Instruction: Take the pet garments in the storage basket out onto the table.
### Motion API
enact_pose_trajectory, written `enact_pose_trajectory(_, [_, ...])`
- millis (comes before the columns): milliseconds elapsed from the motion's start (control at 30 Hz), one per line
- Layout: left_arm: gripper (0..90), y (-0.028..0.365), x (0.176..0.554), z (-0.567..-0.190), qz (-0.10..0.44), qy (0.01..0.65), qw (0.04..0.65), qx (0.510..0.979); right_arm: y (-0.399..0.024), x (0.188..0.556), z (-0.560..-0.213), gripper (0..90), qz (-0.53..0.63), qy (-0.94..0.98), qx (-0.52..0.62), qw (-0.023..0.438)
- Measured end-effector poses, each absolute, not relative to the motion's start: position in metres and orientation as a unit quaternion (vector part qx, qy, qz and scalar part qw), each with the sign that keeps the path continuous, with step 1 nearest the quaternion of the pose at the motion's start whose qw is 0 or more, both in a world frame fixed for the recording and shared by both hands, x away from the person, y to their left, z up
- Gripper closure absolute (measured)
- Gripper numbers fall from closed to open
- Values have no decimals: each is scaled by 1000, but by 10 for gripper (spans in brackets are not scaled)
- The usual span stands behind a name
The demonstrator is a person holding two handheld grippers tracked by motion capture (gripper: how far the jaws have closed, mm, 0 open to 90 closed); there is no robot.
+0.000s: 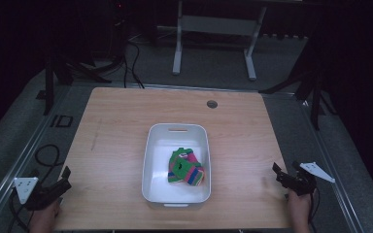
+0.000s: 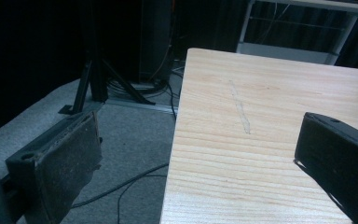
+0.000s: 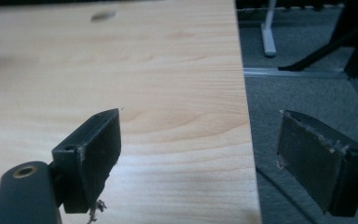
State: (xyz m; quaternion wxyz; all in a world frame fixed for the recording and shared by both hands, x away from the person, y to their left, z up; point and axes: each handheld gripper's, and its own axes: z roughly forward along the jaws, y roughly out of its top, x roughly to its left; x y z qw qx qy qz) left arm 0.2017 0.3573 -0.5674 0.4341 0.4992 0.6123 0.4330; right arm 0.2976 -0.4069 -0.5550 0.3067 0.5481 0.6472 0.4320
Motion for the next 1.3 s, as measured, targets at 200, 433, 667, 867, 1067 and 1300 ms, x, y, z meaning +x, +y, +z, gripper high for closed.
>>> enact_pose_trajectory(200, [9,357,202,-567,433,611,434,501,-419,304,-554,145,444,694,516,237])
enact_pose_trajectory(433, [9,357,202,-567,430,610,435,503,-418,312,-548,157,408,812,395,134])
enact_pose_trajectory(667, [9,357,202,-567,430,609,434,505,-398,315,-545,153,377,856,353,29])
enact_pose_trajectory(867, [9,357,202,-567,430,609,434,505,-371,313,-543,143,347,882,319,-1])
enact_pose_trajectory(1067, [9,357,202,-567,430,608,433,507,-345,313,-534,143,328,907,265,8])
enact_pose_trajectory(1300, [10,357,202,-567,430,607,433,509,-322,314,-511,144,347,908,234,13])
